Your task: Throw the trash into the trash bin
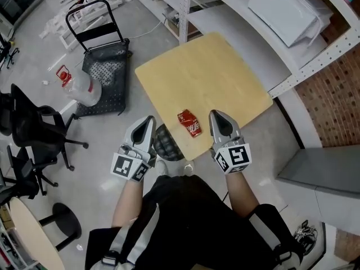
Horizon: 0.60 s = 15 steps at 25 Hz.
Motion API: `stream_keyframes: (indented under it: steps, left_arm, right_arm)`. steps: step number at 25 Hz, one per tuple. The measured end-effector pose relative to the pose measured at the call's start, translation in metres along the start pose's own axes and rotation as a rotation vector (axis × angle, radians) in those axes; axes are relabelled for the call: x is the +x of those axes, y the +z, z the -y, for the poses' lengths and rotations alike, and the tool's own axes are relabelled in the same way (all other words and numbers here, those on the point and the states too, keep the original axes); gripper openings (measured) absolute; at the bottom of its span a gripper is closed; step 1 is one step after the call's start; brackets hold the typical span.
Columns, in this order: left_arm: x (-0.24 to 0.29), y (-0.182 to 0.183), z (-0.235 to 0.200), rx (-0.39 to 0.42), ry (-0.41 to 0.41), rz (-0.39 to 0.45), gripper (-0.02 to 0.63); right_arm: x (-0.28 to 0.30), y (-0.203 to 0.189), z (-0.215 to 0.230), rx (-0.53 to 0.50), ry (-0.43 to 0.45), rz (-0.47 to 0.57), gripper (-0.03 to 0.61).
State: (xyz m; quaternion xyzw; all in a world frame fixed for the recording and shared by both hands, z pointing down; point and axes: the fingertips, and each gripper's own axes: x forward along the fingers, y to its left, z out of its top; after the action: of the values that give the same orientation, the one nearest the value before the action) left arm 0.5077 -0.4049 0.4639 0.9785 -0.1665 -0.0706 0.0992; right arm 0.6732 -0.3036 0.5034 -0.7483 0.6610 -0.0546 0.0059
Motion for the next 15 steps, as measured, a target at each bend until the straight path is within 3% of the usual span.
stream_keyframes:
  steps: [2,8,13,15]
  left_arm:
    - [-0.001,-0.005,-0.002,-0.015,0.0,-0.017,0.003]
    - [0.007,-0.018,-0.019,-0.073,0.002,-0.044,0.003]
    - [-0.006,-0.034,-0.03,-0.115,0.013,-0.066,0.003]
    - [-0.015,-0.045,-0.037,-0.124,0.03,-0.091,0.003]
  right_arm:
    - [0.006,-0.012,-0.005,-0.016,0.016,-0.06,0.016]
    - [0.034,-0.076,-0.021,-0.021,0.096,-0.339,0.223]
    - [0.045,-0.137,-0.035,-0.081,0.131,-0.518,0.305]
    - [0.049,-0.163,-0.038,-0.099,0.144,-0.606,0.365]
